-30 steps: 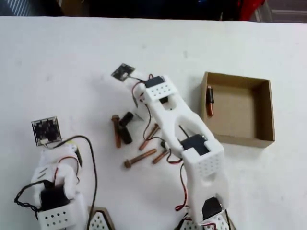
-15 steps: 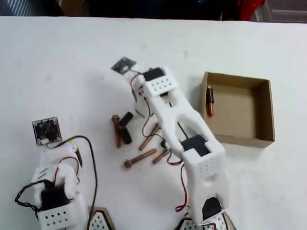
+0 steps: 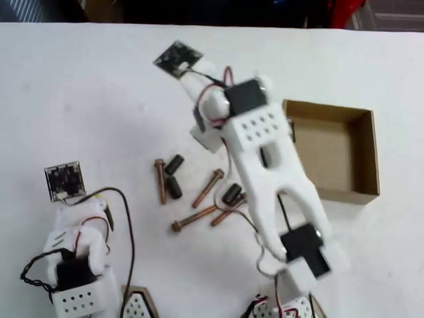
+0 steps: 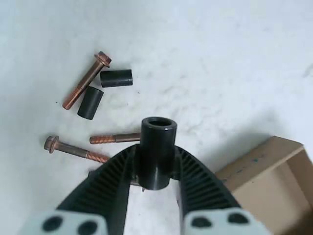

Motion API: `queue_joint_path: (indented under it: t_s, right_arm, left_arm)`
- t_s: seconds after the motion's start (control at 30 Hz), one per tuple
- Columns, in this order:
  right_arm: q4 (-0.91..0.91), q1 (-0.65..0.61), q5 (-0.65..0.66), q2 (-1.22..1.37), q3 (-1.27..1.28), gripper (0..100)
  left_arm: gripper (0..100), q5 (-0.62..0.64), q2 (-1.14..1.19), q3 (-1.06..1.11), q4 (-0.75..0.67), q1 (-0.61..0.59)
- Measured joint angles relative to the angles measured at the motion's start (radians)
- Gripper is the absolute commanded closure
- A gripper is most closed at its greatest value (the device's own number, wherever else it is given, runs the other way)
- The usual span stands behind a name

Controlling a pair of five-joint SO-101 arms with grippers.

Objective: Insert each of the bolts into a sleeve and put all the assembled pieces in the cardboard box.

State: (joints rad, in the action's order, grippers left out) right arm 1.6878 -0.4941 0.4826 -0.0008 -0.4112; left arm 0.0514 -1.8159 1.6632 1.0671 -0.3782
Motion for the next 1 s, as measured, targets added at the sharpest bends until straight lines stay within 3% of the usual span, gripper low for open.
queue_joint_path:
  t_s: [0.43,0.73,1.0]
  right_arm:
    - [0.029,0.0,-0.118,-0.437,0.034,98.1]
    - [0.021,-0.002,-0.123,-0.726,0.316,98.1]
    - [-0.107,-0.002,-0.123,-1.02,0.652,98.1]
  left_arm:
    - [98,0.0,0.0,0.0,0.018,0.052]
    - [98,0.0,0.0,0.0,0.023,0.06]
    - [98,0.0,0.0,0.0,0.023,0.06]
